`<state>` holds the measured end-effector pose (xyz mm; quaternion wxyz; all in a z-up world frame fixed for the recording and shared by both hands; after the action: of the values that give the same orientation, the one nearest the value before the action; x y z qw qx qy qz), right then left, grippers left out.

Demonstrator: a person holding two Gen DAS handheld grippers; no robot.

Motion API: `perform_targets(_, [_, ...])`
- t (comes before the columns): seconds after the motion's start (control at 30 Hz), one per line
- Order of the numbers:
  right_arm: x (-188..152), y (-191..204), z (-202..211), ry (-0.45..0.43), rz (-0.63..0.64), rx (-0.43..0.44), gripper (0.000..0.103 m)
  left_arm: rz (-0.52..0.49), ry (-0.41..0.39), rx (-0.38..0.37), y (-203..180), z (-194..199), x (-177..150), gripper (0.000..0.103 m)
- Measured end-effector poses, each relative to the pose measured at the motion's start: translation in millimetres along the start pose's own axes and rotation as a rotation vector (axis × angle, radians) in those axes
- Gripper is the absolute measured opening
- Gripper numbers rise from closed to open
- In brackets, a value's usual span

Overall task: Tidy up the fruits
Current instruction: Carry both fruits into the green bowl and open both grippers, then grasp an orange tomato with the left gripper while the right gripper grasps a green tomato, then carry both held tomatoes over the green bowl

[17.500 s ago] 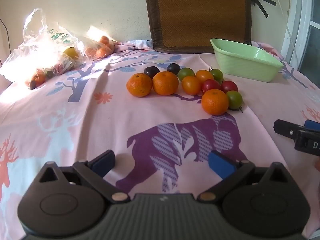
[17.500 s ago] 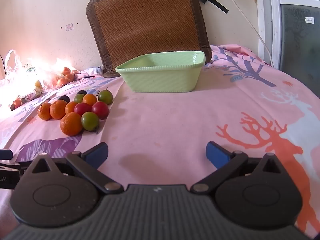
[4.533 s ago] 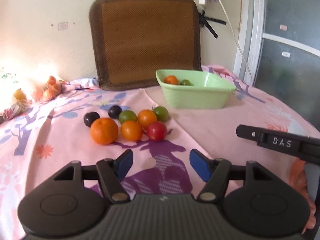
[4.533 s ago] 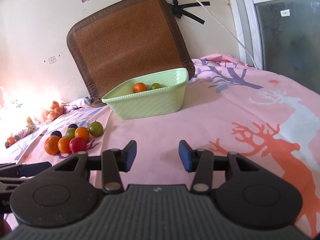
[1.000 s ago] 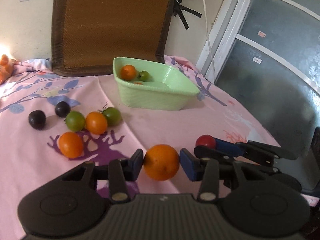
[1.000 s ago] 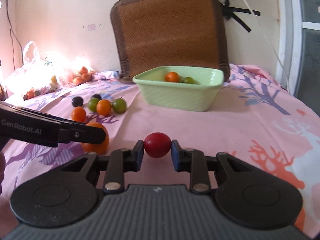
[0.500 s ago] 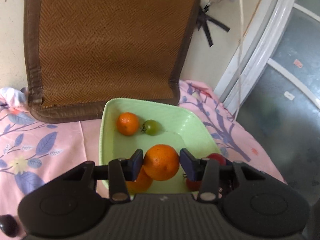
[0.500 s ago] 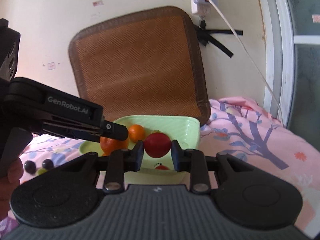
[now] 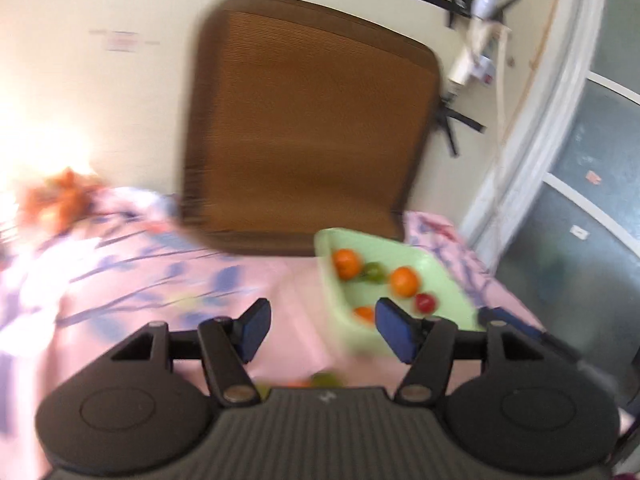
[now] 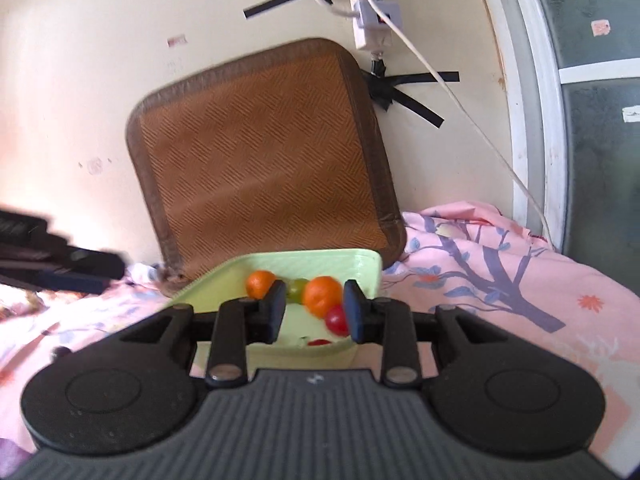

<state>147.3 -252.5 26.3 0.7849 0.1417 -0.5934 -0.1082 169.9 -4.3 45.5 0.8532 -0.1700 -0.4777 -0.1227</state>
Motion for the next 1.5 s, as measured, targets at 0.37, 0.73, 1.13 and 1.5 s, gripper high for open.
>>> perform_targets(0.37, [-59,70,1,0.304,-0.002,0.217,0.032,-0.026,0.109,0.027,6,10,-68,0.066])
perform_targets(0.73, [-60,75,-50,0.435,-0.175,0.225,0.033,-0.065,0.124,0.043,-2,-7,-75,0.033])
perform_targets(1.13, [-60,52,22,0.321,-0.166,0.146,0.029,-0.094,0.119,-0.075,-49,29,-96,0.033])
perform_targets(1.5, [-85,6,111,0.217,0.009,-0.015,0.029,-0.218,0.132,-0.135,-109,29,-121,0.033])
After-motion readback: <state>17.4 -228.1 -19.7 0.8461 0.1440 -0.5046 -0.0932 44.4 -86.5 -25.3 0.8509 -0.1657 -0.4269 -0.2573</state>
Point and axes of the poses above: each gripper's, at about its wrist camera, not at the fingertips, and z roughly against the way its jaws point, y to its left, x to its top, the point moved 6 cm from there along -z, roughly the way its jaws point, and after that the axes turned 11 degrees about -z, right-handed, at the moved point
